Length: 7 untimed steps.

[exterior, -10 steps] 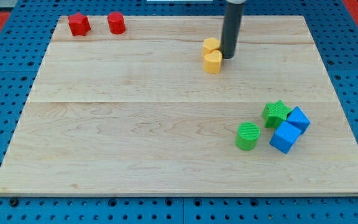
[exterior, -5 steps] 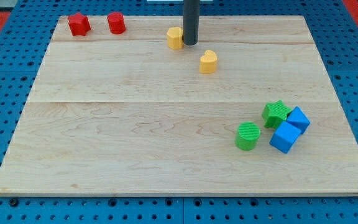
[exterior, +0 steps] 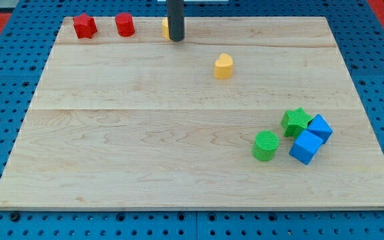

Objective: Move the yellow hexagon to the right of the red circle

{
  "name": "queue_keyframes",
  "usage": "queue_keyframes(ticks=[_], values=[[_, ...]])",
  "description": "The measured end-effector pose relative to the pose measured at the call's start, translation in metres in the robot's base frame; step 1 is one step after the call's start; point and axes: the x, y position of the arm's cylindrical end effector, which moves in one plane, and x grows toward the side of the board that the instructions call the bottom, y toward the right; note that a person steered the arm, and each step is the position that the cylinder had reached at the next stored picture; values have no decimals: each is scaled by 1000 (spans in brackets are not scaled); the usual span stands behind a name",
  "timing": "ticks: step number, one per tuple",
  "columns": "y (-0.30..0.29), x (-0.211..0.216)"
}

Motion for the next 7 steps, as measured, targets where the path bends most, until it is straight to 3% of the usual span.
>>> queue_keyframes(ticks=[1, 2, 3, 4, 7], values=[[0, -14], [21, 15], [74, -10], [88, -48], [21, -48]])
